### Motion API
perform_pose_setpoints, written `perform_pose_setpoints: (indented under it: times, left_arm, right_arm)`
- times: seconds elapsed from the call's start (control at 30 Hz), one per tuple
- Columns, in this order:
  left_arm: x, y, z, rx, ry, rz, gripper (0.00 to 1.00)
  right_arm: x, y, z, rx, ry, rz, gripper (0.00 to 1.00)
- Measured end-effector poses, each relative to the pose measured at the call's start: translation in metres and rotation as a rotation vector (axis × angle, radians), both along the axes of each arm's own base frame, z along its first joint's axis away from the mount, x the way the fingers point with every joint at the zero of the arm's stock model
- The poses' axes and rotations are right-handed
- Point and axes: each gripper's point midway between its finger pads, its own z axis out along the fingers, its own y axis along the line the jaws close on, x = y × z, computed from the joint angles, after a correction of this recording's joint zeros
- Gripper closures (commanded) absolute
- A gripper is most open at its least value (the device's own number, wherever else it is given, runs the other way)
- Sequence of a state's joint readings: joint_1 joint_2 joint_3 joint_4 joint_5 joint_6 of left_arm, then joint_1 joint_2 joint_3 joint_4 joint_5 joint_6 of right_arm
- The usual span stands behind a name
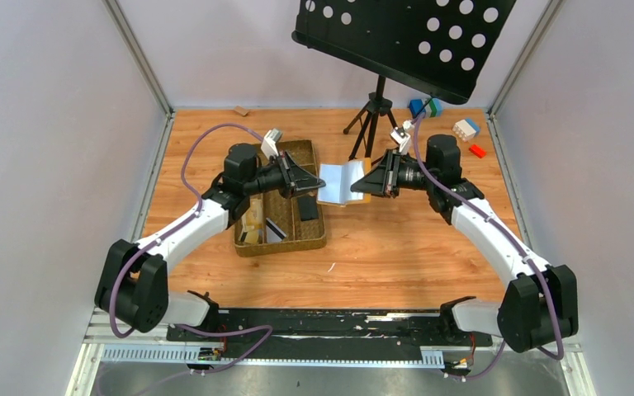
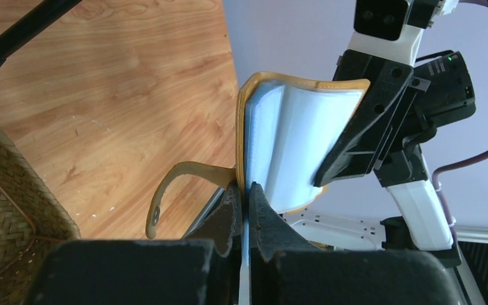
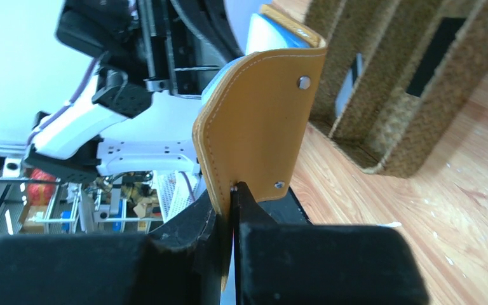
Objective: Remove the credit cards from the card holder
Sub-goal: Place the card holder at the center of the board.
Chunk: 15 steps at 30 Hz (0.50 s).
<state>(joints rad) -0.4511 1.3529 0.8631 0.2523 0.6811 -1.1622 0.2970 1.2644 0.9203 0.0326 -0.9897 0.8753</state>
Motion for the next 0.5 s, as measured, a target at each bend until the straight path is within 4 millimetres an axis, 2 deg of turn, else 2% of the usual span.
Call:
perform_pose_setpoints:
  times: [0.17,0.5]
  left_arm:
    - [-0.001,-0.004,-0.005,0.031,-0.001,-0.014,1.00]
    - [-0.002,-0.043,-0.025,0.041,0.047,-0.094,1.00]
  right_arm:
    - [0.003,-0.007,-0.022,-0.120,0.020,-0.035,1.00]
    - [0.005,-0.011,-0.052,-0.217,0.086,-0.079,1.00]
